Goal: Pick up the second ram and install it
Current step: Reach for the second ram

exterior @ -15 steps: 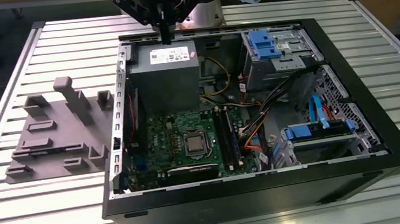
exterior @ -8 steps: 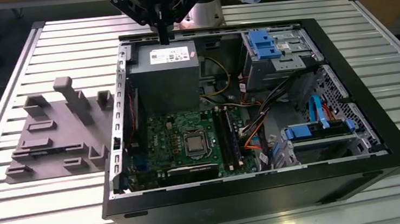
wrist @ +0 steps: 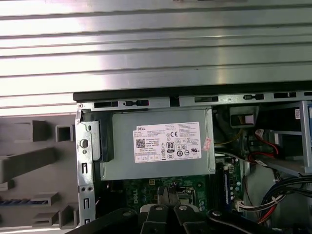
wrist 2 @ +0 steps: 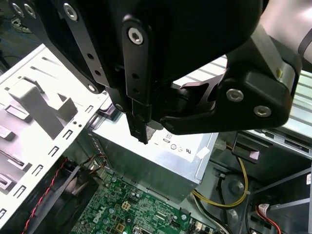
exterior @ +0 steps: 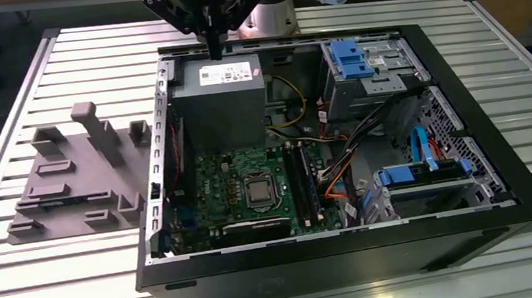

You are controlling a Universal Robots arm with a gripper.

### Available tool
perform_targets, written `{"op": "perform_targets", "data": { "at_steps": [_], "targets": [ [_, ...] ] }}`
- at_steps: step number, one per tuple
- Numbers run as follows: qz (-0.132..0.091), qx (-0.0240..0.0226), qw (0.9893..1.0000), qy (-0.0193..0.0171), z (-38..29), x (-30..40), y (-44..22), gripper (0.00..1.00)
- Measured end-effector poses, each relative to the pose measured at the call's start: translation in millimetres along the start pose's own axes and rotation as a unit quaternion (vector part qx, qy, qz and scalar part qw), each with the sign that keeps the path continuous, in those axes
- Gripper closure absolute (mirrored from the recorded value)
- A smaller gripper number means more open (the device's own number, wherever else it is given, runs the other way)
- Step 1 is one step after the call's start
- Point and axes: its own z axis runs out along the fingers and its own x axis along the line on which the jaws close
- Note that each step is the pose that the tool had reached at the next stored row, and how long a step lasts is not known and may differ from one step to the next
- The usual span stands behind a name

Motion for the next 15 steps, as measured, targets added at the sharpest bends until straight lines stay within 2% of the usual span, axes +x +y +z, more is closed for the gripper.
{"op": "perform_targets", "data": {
  "at_steps": [15],
  "targets": [
    [0.0, 0.0, 1.0, 0.0, -0.3, 10.9, -0.8, 0.89]
  ]
}}
